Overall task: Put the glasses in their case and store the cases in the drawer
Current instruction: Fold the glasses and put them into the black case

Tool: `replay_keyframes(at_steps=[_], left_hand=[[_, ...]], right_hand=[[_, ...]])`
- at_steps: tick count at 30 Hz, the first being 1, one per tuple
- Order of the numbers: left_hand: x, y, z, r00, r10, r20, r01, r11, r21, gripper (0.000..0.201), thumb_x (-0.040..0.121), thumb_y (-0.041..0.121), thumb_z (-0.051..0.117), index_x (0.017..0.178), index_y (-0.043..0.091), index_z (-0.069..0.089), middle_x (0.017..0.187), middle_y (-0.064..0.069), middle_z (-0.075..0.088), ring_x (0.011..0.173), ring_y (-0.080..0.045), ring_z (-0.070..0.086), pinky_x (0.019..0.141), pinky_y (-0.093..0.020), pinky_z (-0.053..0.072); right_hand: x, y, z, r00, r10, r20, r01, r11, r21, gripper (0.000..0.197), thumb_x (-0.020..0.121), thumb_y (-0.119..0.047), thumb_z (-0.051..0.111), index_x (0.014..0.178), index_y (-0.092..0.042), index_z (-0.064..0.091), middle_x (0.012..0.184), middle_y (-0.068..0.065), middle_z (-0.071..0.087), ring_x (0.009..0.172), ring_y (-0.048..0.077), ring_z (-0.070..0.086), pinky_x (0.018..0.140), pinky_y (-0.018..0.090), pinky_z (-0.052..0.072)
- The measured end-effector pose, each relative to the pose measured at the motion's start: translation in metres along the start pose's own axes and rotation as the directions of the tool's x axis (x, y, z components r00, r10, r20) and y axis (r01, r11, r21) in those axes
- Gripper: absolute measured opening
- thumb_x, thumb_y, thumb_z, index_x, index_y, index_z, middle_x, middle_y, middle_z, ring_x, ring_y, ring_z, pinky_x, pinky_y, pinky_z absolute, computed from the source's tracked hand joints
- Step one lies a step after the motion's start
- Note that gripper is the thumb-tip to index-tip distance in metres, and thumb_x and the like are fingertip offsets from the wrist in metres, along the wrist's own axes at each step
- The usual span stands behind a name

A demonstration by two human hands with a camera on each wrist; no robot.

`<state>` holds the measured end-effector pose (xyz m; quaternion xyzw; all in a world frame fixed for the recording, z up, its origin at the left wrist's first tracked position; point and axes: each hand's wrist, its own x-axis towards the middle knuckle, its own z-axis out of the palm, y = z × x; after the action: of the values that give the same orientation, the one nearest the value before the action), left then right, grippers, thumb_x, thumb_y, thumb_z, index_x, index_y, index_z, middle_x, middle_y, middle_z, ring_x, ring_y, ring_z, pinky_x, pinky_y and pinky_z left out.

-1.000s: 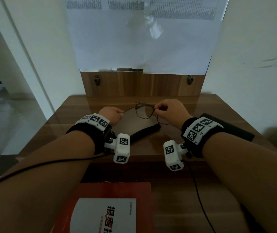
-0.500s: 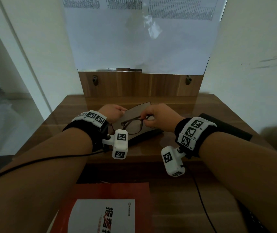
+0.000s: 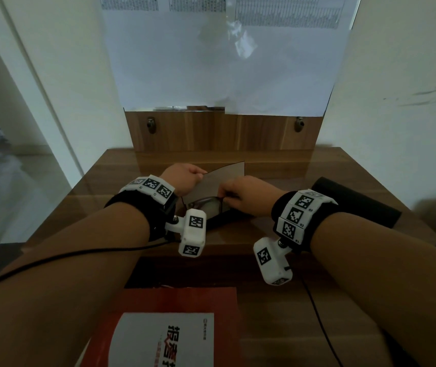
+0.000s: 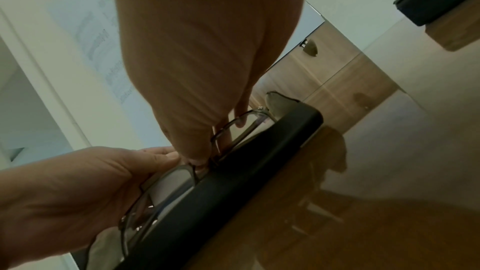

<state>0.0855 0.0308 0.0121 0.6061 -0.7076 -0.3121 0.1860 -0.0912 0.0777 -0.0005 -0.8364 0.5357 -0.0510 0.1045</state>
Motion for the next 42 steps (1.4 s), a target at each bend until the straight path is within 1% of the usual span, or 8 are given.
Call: replay_keyframes(at_steps=[6,14,18,21,24,29,34,42], left_hand=[[-0.002,0.000,0.003,0.999,0.047,-0.016,-0.046,0.996,0.071,0.030,0.098,0.024,0.047,0.122,0.021,0.064,0.122,-0.005,0.064,0.111,-0.018,0.058,0.088,-0.026,0.042],[-0.004,-0.001,0.006,0.997,0.075,-0.024,-0.073,0.993,0.098,0.029,0.098,0.021,0.048,0.121,0.020,0.065,0.125,-0.005,0.064,0.115,-0.020,0.058,0.098,-0.031,0.045],[-0.007,0.000,0.008,0.995,0.091,-0.028,-0.087,0.989,0.121,0.029,0.098,0.020,0.048,0.122,0.020,0.064,0.123,-0.004,0.065,0.113,-0.019,0.059,0.093,-0.030,0.045],[-0.010,0.002,0.009,0.995,0.094,-0.021,-0.090,0.988,0.129,0.029,0.098,0.020,0.048,0.123,0.020,0.063,0.124,-0.005,0.064,0.113,-0.019,0.059,0.088,-0.027,0.044],[-0.014,0.004,0.011,0.995,0.099,-0.012,-0.096,0.984,0.152,0.030,0.098,0.019,0.046,0.124,0.019,0.062,0.125,-0.006,0.063,0.112,-0.020,0.059,0.083,-0.025,0.042],[-0.021,0.007,0.014,0.996,0.094,0.002,-0.093,0.988,0.121,0.027,0.097,0.018,0.047,0.121,0.019,0.060,0.117,-0.005,0.062,0.095,-0.014,0.054,0.077,-0.026,0.041],[-0.031,0.003,0.017,0.992,0.123,0.030,-0.125,0.987,0.104,0.022,0.095,0.022,0.053,0.116,0.019,0.057,0.110,-0.001,0.064,0.091,-0.012,0.056,0.062,-0.017,0.041],[-0.042,0.001,0.024,0.986,0.123,0.115,-0.133,0.988,0.079,0.017,0.094,0.026,0.056,0.109,0.025,0.050,0.113,0.004,0.054,0.093,-0.014,0.056,0.063,-0.020,0.043]], right_hand=[[-0.001,0.002,0.002,1.000,0.022,0.002,-0.022,1.000,-0.019,0.025,0.096,-0.023,0.048,0.119,-0.019,0.059,0.113,0.006,0.068,0.103,0.023,0.062,0.090,0.038,0.051],[-0.003,0.008,0.000,0.996,0.054,-0.076,-0.049,0.996,0.073,0.028,0.095,-0.027,0.053,0.121,-0.021,0.062,0.122,0.000,0.066,0.114,0.017,0.059,0.098,0.034,0.048],[-0.007,0.015,-0.009,0.985,0.091,-0.149,-0.075,0.991,0.108,0.025,0.088,-0.033,0.064,0.109,-0.020,0.065,0.112,-0.003,0.062,0.107,0.014,0.057,0.094,0.030,0.046],[-0.013,0.022,-0.006,0.949,0.166,-0.267,-0.118,0.975,0.188,0.034,0.081,-0.035,0.072,0.108,-0.019,0.059,0.104,-0.004,0.053,0.097,0.013,0.053,0.087,0.027,0.046],[-0.017,0.030,-0.001,0.868,0.278,-0.412,-0.137,0.931,0.339,0.036,0.083,-0.031,0.070,0.113,-0.018,0.055,0.109,0.001,0.052,0.093,0.012,0.051,0.083,0.026,0.044],[-0.022,0.034,-0.001,0.875,0.367,-0.317,-0.225,0.886,0.406,0.040,0.093,-0.028,0.059,0.131,-0.021,0.052,0.131,0.008,0.053,0.112,0.021,0.055,0.087,0.025,0.039],[-0.026,0.033,0.001,0.874,0.422,-0.242,-0.288,0.850,0.442,0.033,0.095,-0.025,0.055,0.128,-0.020,0.056,0.126,0.005,0.063,0.115,0.020,0.057,0.086,0.025,0.042],[-0.031,0.028,0.008,0.849,0.460,-0.258,-0.333,0.847,0.414,0.023,0.093,-0.021,0.058,0.115,-0.016,0.062,0.120,0.005,0.064,0.110,0.021,0.058,0.084,0.026,0.042]])
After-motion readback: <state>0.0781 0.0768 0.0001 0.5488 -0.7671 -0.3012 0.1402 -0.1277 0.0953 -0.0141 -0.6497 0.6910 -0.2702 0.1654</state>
